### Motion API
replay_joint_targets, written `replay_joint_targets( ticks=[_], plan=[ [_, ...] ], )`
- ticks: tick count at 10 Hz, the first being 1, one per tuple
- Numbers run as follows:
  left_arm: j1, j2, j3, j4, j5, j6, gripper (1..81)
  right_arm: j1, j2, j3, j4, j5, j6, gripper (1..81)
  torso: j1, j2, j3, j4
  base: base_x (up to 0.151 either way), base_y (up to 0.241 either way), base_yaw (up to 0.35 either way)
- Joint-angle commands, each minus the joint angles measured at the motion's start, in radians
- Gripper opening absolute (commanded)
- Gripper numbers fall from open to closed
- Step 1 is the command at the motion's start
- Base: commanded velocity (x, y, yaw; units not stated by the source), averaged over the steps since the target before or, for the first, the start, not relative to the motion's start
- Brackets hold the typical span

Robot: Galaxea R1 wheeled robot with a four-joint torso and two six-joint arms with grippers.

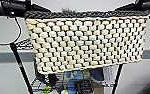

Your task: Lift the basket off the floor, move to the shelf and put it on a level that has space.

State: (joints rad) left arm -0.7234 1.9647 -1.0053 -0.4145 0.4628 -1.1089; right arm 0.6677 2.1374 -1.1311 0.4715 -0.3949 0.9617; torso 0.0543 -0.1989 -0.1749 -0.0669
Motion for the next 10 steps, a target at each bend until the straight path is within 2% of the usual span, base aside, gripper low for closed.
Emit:
replay_joint_targets(
  ticks=[1, 5, 10],
  plan=[
    [-0.121, 0.094, -0.136, 0.082, -0.033, 0.052, 1.0, 0.118, 0.089, -0.145, -0.042, 0.030, -0.043, 1.0, 0.000, 0.000, 0.000, 0.000, 0.000, 0.000, 0.000],
    [-0.087, 0.183, -0.243, 0.144, -0.015, 0.054, 1.0, 0.063, 0.169, -0.248, -0.047, 0.031, -0.113, 1.0, 0.000, 0.000, 0.000, 0.000, 0.000, 0.000, 0.000],
    [-0.158, 0.250, -0.324, 0.149, -0.003, 0.055, 1.0, 0.134, 0.261, -0.364, -0.044, 0.021, -0.130, 1.0, -0.001, 0.000, 0.000, 0.000, 0.000, 0.000, 0.000]
  ],
)
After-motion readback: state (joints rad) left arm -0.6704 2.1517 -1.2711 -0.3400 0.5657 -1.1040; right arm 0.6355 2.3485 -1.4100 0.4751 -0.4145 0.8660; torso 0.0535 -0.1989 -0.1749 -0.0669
